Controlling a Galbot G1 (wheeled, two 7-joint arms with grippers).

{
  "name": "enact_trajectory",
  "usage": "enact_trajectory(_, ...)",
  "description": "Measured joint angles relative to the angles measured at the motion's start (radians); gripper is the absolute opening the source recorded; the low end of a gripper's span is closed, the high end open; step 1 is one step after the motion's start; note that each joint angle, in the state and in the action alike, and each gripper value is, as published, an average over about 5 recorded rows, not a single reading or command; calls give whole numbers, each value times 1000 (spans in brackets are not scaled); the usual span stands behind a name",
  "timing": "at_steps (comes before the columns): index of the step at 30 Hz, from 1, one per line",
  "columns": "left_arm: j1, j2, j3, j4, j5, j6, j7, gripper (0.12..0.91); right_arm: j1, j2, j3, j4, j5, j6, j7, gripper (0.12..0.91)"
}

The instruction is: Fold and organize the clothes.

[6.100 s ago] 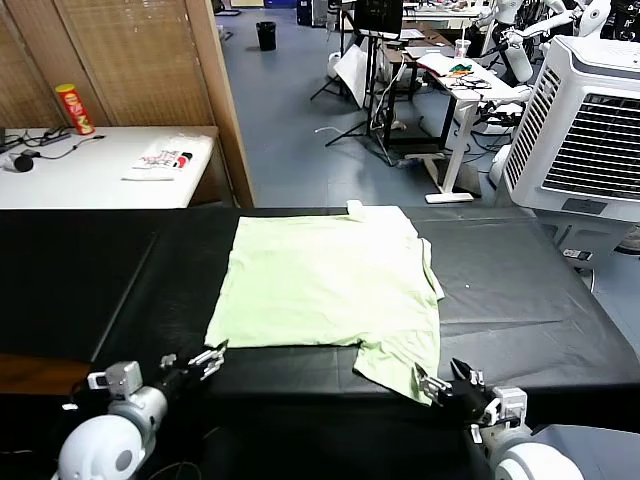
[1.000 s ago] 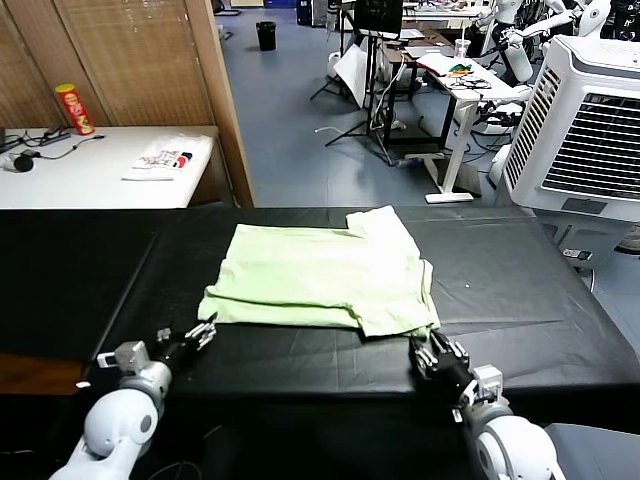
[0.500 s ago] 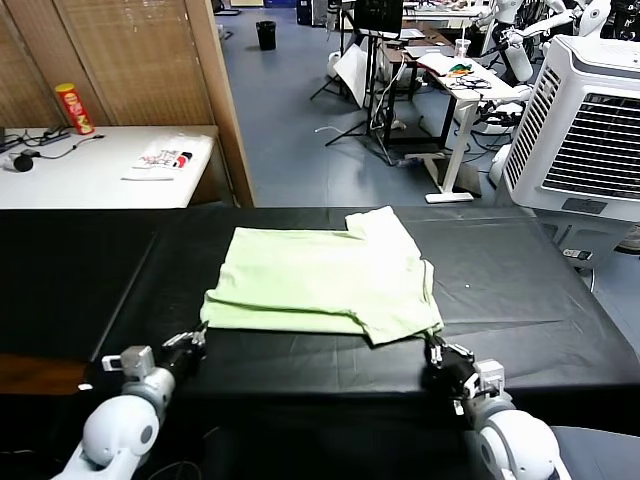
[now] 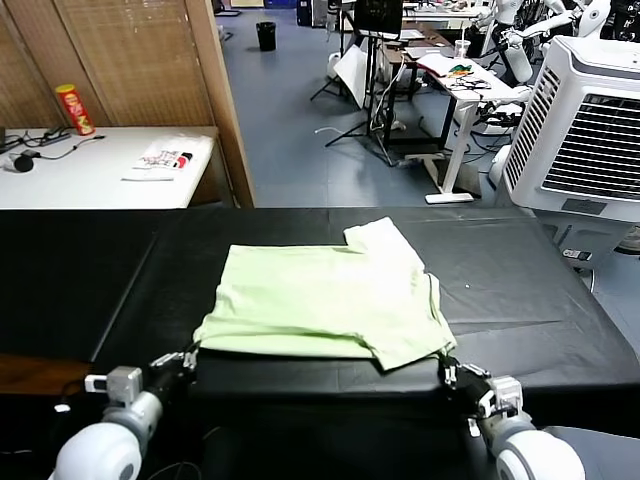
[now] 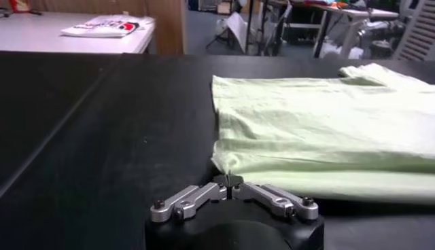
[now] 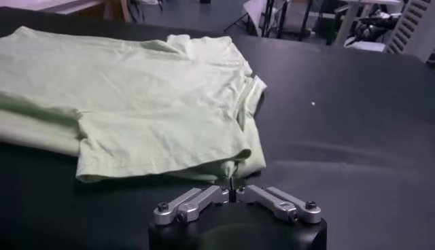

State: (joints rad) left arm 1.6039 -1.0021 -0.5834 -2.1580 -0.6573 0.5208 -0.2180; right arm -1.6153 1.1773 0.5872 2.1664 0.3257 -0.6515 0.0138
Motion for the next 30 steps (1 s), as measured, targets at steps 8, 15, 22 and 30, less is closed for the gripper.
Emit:
enact_trajectory(8, 44, -1, -22, -44, 4, 17, -13, 353, -73, 11, 35, 84, -3, -31, 10, 752)
enact_trajectory(15, 75, 1, -39, -73, 15, 22, -22, 728, -122, 18, 58, 157, -1, -35, 13, 798)
enact_trajectory(22, 72, -17, -31, -80, 30, 22, -26, 797, -118, 14, 68, 171, 16, -13, 6, 798)
enact_trajectory(30, 67, -28, -42, -82, 30, 10, -27, 798, -122, 14, 58, 169, 8, 4, -16, 798)
